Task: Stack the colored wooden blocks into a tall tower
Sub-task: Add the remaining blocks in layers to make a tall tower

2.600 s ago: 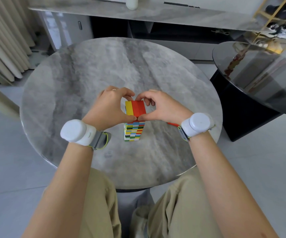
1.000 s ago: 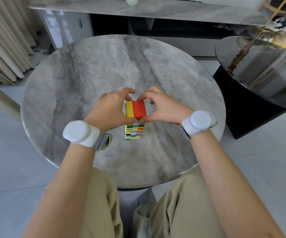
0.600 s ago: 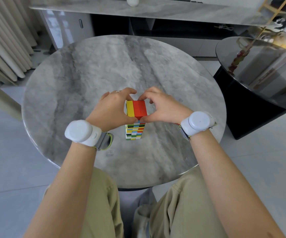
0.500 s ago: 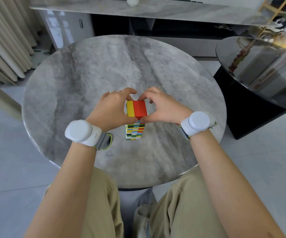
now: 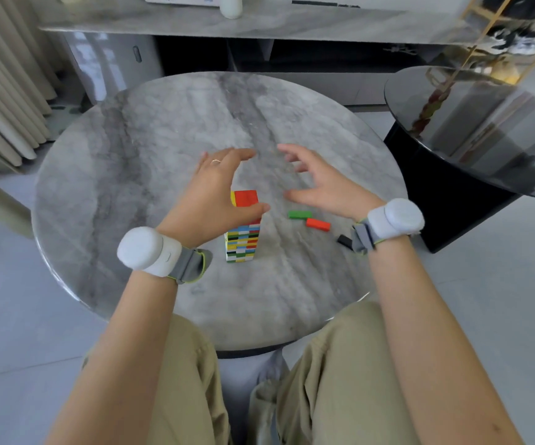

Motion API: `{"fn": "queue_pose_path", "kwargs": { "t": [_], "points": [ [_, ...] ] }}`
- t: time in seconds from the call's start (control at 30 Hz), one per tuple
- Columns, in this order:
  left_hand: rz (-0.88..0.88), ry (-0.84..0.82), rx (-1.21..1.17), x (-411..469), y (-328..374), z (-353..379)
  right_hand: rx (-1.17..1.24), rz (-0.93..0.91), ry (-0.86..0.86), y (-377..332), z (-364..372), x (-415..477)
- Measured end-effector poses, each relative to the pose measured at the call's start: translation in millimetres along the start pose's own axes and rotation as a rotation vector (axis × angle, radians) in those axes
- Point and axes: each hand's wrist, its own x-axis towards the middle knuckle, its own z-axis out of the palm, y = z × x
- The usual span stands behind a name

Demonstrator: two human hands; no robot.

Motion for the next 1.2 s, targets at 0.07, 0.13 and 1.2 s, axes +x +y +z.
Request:
{"fn": "queue_pose_path", "kwargs": {
  "t": [0.07, 0.13, 1.2],
  "points": [
    [0.05, 0.019, -0.082, 1.5, 18.1, 7.5, 0.014, 0.01, 0.105, 19.7, -12.6, -6.1],
    [0.112, 0.012, -0.146, 5.1, 36.3, 18.6, 0.033, 0.07, 0.196, 41.2, -20.6, -15.0],
    [-0.119, -0.306, -0.117, 40.4, -0.7, 215.2, -0.302, 0.423, 0.033, 161.0, 18.9, -62.4]
  ]
}}
